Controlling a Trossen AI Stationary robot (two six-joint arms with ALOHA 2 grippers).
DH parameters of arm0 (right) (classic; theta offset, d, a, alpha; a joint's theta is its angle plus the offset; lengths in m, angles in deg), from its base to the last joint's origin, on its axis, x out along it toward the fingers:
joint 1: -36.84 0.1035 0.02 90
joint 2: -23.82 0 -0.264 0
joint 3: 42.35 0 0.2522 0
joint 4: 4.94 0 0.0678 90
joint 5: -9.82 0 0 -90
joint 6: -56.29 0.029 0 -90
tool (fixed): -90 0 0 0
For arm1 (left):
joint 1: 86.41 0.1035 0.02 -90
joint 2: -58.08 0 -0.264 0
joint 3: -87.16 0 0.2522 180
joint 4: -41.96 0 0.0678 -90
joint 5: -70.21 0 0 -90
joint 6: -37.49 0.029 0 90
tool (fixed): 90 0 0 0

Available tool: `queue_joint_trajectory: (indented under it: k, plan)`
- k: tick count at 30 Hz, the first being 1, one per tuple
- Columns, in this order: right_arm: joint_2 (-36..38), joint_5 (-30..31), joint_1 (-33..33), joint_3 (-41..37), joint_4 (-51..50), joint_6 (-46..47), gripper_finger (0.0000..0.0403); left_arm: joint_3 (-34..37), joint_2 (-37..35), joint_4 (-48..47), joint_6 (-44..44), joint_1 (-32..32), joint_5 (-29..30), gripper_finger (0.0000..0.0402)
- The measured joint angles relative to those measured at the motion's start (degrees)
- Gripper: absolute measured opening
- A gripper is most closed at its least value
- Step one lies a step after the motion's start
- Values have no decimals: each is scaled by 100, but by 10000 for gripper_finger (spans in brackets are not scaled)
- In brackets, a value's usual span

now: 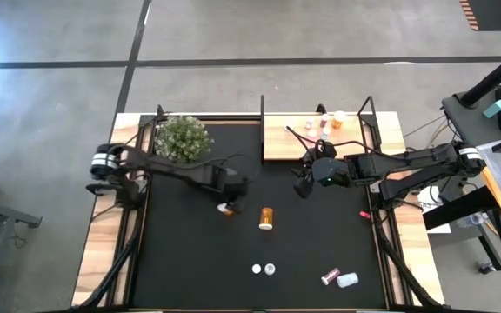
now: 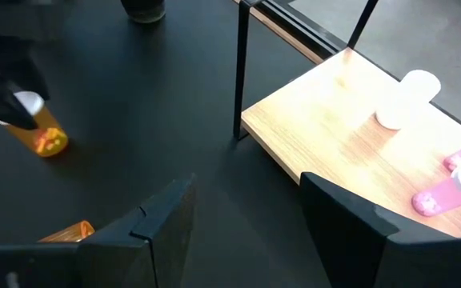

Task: Pick and place medicine bottles onto shelf by color
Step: Put the left orange pill bottle on the shelf aligned with the other orange pill bottle

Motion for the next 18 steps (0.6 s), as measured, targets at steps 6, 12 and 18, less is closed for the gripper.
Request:
queue_joint_trajectory:
  k: [6, 12, 18]
  plan:
    - [0, 0, 0, 0, -31, 0, 217, -787, 580, -105, 840, 448, -119, 182]
    - [0, 0, 0, 0, -157, 0, 217, -1481, 1143, -140, 1539, 691, -180, 183]
    - [0, 0, 0, 0, -192, 2, 217, -1899, 1504, -250, 1869, 765, -169, 184]
